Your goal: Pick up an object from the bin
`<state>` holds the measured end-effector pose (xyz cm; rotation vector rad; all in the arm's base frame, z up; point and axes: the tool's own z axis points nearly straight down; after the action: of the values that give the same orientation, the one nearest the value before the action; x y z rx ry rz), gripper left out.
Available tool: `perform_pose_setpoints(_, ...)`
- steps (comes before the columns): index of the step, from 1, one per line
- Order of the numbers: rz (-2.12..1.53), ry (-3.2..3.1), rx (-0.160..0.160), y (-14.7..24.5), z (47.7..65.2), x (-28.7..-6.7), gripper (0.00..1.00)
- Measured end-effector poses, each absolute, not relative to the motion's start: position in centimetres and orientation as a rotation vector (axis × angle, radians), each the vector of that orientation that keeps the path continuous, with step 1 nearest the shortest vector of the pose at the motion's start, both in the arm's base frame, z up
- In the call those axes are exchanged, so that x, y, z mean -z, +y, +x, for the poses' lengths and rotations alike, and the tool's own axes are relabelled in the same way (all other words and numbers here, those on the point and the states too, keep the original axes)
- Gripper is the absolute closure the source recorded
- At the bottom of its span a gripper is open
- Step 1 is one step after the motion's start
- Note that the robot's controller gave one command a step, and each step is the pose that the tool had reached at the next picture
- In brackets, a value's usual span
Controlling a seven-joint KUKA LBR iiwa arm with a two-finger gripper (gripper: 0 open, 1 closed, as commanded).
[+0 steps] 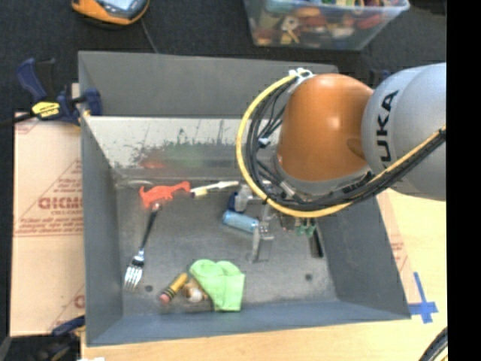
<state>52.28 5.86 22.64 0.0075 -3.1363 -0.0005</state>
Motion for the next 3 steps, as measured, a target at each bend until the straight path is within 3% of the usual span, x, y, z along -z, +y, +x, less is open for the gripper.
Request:
perform_pose_setpoints(1,0.002,-3.145,0.002,5.8,52.4,-23.1,0.0)
perform_pose_setpoints(2,-0.158,-3.144,0.004,7.7,48.4,-8.0,0.0)
perform_pose_setpoints(3,-0.226,-3.157,0.008,9.9,48.3,-15.4,0.0)
